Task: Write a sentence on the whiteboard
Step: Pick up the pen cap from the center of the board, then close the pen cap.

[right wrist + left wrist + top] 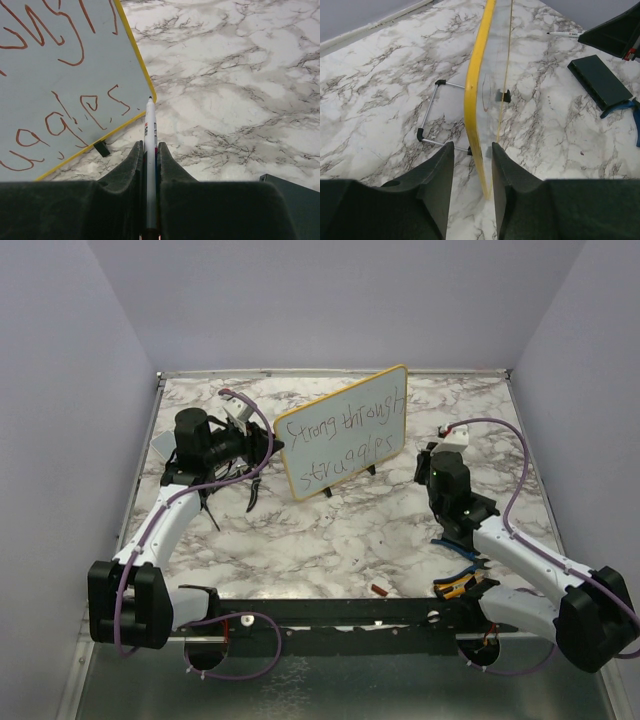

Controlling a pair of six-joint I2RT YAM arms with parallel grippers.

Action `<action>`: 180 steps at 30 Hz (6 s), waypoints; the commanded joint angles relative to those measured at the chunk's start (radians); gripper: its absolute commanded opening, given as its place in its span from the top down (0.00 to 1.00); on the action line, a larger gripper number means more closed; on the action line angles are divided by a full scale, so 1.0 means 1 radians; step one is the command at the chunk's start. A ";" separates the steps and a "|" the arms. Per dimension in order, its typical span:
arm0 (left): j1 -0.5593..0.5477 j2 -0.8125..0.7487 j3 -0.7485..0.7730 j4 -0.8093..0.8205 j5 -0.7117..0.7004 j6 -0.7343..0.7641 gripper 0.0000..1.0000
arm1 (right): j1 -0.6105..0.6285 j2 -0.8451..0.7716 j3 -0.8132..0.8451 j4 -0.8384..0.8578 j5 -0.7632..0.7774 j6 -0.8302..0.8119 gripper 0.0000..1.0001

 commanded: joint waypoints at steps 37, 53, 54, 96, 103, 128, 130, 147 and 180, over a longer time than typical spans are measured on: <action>-0.767 -0.316 -0.068 -0.284 -0.527 0.006 0.15 | -0.003 -0.365 -0.095 -0.315 -0.632 0.159 0.99; -1.053 0.075 -0.283 0.258 -0.579 -0.076 0.14 | -0.003 -0.469 -0.082 -0.408 -0.583 0.125 0.99; -1.056 0.099 -0.272 0.262 -0.564 -0.066 0.14 | -0.003 -0.483 -0.088 -0.399 -0.585 0.125 0.99; -1.249 0.474 -0.159 0.211 -0.803 0.118 0.62 | -0.003 -0.611 -0.109 -0.410 -0.491 0.149 0.99; -1.251 0.465 -0.172 0.207 -0.998 0.063 0.74 | -0.003 -0.610 -0.108 -0.421 -0.472 0.161 0.99; -1.250 0.432 -0.218 0.227 -0.963 0.025 0.92 | -0.002 -0.582 -0.100 -0.443 -0.474 0.177 0.99; -1.250 0.394 -0.235 0.244 -1.012 0.019 0.97 | -0.003 -0.580 -0.098 -0.444 -0.472 0.177 0.99; -0.923 -0.115 -0.112 -0.121 -0.913 -0.012 1.00 | -0.002 -0.381 0.061 -0.473 -0.583 0.152 0.99; -0.824 -0.360 -0.156 -0.355 -0.477 0.138 1.00 | -0.002 -0.169 0.328 -0.668 -1.286 0.072 0.99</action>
